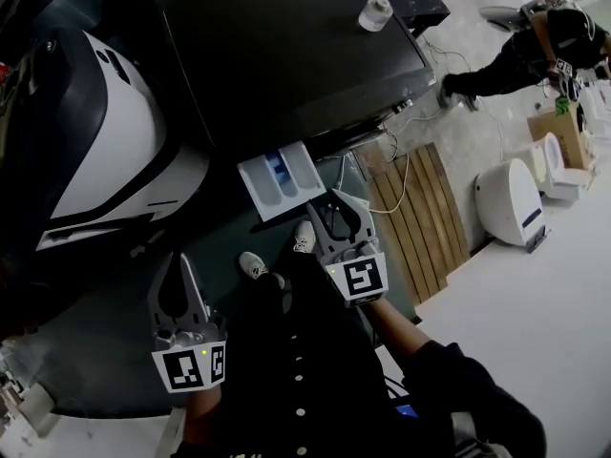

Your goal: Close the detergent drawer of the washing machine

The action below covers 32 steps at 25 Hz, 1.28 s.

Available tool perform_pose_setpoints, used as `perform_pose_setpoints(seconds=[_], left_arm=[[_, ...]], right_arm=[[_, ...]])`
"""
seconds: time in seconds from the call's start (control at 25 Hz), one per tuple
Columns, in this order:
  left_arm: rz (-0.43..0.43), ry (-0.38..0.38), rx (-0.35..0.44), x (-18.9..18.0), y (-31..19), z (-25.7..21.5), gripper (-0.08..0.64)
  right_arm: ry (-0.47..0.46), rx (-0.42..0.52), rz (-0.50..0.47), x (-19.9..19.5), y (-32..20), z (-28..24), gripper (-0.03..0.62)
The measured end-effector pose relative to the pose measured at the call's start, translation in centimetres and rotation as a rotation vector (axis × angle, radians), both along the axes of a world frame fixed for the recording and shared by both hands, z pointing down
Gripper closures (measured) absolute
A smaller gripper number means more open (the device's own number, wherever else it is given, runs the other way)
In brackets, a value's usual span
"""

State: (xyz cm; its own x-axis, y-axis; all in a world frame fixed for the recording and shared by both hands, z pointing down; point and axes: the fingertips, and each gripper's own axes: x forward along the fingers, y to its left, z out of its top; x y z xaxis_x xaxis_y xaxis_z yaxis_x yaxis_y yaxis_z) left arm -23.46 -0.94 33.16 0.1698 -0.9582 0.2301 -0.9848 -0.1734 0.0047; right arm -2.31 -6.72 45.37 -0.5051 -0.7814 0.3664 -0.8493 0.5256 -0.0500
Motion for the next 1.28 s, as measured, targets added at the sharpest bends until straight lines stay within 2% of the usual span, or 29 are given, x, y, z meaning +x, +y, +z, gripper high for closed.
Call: perform_pose_setpoints(seconds=[0.36,0.76,1.28], left_arm=[[0.082,0.016,-0.047,1.7,0.2,2.6,0.552],[0.122,0.018,-0.11,3.0,1.1,5.4,0.552],[0.118,0.019,-0.158,2.6,2.0,7.2,0.552]], right_arm=[[0.036,-0.083,0.049,0.1,3.1,6.3,0.446],[0.058,-0.194,0.102,0.2,5.2,12.3,0.429],[0.061,-0.208,0.151,-1.0,4.8,14.1,0.413]])
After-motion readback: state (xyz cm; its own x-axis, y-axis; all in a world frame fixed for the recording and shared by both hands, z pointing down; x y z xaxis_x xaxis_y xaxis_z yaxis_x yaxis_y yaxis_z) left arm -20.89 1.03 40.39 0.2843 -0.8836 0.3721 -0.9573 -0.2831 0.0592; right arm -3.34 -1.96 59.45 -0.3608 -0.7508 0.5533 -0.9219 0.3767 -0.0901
